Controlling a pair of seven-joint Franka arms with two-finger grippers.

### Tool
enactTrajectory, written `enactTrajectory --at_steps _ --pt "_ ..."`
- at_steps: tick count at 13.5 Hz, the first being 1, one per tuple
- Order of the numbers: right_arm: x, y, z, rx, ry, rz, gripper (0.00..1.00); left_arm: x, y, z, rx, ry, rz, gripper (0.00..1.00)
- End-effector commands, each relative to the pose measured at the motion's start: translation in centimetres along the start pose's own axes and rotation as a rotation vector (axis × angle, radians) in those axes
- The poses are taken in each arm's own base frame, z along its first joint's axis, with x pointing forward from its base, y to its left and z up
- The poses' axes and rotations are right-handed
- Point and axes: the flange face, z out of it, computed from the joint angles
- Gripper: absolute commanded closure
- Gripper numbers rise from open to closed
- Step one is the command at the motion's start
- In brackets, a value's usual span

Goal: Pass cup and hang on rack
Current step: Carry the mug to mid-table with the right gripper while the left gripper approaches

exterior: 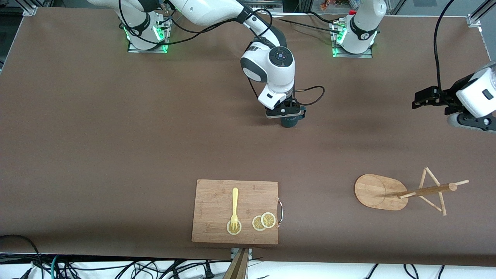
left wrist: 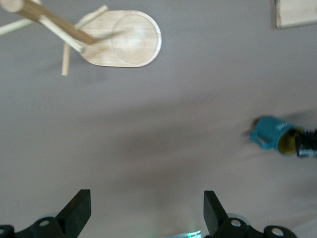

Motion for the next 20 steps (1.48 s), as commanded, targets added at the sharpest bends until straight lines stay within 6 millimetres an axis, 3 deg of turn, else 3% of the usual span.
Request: enactTrajectory --at_steps 1,4,6,8,9,11,13,14,16,18,19,20 --pt "0.4 -0.1 0.5 -0.023 0.023 0.013 1.00 -0.7 0.8 1.3 -0.029 -0.035 0.239 0.00" --pt "1.4 0.8 2.6 -0.020 0.051 0.016 1.00 -0.5 1.4 2.9 -0.056 -0.059 0.547 0.00" --pt "2.9 1.7 3.1 -0.001 0.085 0.020 1.00 -0.4 1.9 5.4 -0.133 -0.069 0.806 0.00" --pt "3.9 1.9 3.5 0.022 0.106 0.029 1.00 -0.5 2.2 7.4 -0.196 -0.062 0.940 0.00" --pt "4.1 1.8 3.6 0.024 0.108 0.030 0.93 -0.6 2.5 8.6 -0.242 -0.045 1.008 0.00" --pt "4.1 1.7 3.1 0.021 0.104 0.032 0.69 -0.9 2.7 11.9 -0.310 0.040 1.144 0.00" --pt "4.2 1.9 1.9 0.000 0.091 0.038 0.66 -1.3 2.6 16.3 -0.395 0.165 1.235 0.00" --pt "4.3 2.0 0.6 -0.020 0.077 0.041 0.59 -1.8 2.5 18.2 -0.410 0.218 1.272 0.00" --pt "5.5 3.0 -3.8 -0.040 0.061 0.062 0.46 -2.3 2.6 21.9 -0.437 0.321 1.348 0.00" --pt "7.6 5.4 -8.5 -0.064 0.040 0.073 0.35 -3.2 2.9 25.8 -0.470 0.436 1.350 0.00" --pt "8.3 7.1 -11.4 -0.094 0.015 0.057 0.25 -3.7 3.2 27.6 -0.485 0.494 1.339 0.00" --pt "10.1 10.2 -13.7 -0.121 -0.008 0.065 0.01 -4.0 3.9 29.1 -0.495 0.546 1.338 0.00"
